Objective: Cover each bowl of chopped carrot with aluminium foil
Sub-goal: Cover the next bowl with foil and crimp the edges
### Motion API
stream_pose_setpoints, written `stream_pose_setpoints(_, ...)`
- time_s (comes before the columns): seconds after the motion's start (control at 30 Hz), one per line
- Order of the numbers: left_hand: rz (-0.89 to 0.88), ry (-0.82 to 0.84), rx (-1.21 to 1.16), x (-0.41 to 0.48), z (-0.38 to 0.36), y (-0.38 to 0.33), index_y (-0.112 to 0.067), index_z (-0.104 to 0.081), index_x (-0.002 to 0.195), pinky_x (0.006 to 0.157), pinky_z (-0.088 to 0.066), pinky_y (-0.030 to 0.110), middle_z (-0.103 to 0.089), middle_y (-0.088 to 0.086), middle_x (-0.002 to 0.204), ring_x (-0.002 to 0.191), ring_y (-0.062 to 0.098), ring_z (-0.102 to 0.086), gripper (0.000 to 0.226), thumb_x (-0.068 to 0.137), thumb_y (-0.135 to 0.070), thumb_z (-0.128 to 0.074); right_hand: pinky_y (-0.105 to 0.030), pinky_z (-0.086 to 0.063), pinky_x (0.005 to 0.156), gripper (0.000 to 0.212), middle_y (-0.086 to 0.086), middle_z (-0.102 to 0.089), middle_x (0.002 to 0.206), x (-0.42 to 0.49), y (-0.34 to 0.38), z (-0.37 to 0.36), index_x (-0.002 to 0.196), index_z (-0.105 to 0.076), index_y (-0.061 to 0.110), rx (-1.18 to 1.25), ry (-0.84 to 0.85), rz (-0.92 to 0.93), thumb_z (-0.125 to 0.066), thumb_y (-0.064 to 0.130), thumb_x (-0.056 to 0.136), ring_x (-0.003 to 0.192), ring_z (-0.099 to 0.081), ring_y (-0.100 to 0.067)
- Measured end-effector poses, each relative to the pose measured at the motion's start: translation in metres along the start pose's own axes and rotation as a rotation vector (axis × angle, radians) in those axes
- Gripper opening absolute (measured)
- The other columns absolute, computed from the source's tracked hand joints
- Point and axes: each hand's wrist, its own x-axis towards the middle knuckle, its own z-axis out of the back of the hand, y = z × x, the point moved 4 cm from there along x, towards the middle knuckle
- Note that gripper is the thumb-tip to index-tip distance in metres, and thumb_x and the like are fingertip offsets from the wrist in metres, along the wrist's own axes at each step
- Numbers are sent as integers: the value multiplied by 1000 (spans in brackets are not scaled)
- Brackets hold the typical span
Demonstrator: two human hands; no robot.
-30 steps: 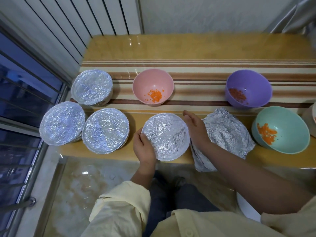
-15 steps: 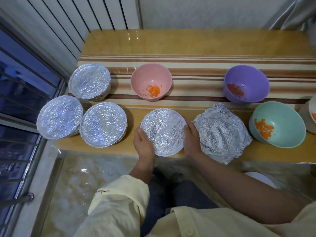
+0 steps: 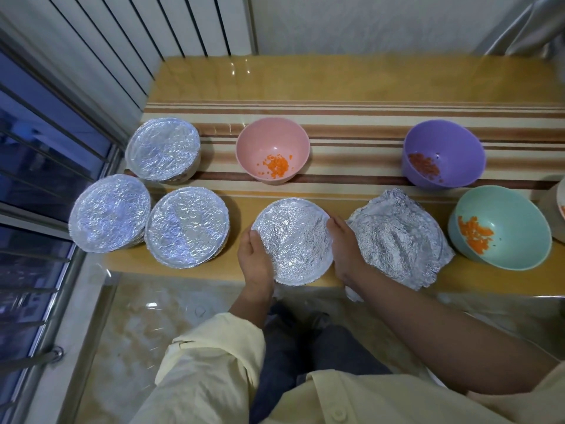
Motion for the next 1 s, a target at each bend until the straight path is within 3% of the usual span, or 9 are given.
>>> stream_pose_setpoints(0.13,43,-48,-61,-3,6,2,8,-55,126,88,-48,35,-65,15,110,94,17,-62,33,108,-11,-34,-47,-42,103,23,-6,-65,118,2,12,-7,108,-63,23,39,79,7,-41,19,102,112,-60,-23)
stream_pose_setpoints(0.27,12,-68,-70,-6,2,-6,11,-55,120,77,-45,31,-61,6,93,75,5,-58,31,108,-10,-35,-41,-40,105,30,1,-57,132,3,20,-7,129,-52,28,87,216,-9,-44,32,100,121,-54,-17)
stream_pose_setpoints(0.37,-10,-41,-96,-7,-9,-15,5,-58,119,79,-49,28,-64,9,99,85,14,-60,30,107,-9,-34,-52,-32,110,65,-1,-47,144,4,20,7,141,-39,31,124,276,-94,-60,54,84,127,-48,-25)
stream_pose_setpoints(0.5,27,101,-54,-7,-26,-21,-6,-62,108,82,-46,37,-63,5,92,90,20,-57,24,105,-15,-40,-60,-32,106,61,-19,-52,135,-2,20,33,133,-51,18,109,342,-208,-64,51,83,130,-39,-44)
stream_pose_setpoints(0.6,78,197,62,-5,-39,-28,-19,-57,133,101,-45,39,-62,-1,121,116,19,-57,34,105,-32,-42,-58,-37,104,58,-21,-51,135,-3,23,56,132,-53,19,178,262,-233,-60,53,85,129,-37,-45)
stream_pose_setpoints(0.7,98,232,85,2,-49,-43,-27,-41,148,102,-45,36,-58,1,135,114,15,-58,43,107,-36,-36,-46,-52,89,55,-12,-58,130,0,35,73,135,-50,19,241,179,-161,-49,53,92,103,-66,-23)
stream_pose_setpoints(0.8,114,224,115,20,-52,-58,-33,-41,145,95,-45,36,-58,1,118,102,14,-56,39,107,-36,-36,-33,-51,71,58,-7,-60,121,7,44,82,139,-46,17,280,89,-123,-46,53,93,65,-63,-4)
stream_pose_setpoints(0.9,174,240,122,43,-56,-68,-26,-59,126,108,-43,42,-62,-4,115,110,17,-56,37,99,-46,-43,-42,-53,86,54,-8,-59,129,18,49,86,137,-48,19,370,23,-122,-49,51,93,101,-63,-18)
stream_pose_setpoints(1.0,220,217,116,57,-60,-82,-24,-62,92,77,-49,30,-63,-3,89,83,15,-57,25,104,-34,-42,-50,-46,98,51,-8,-60,128,28,55,81,134,-50,20,421,8,-105,-47,51,94,115,-57,-28)
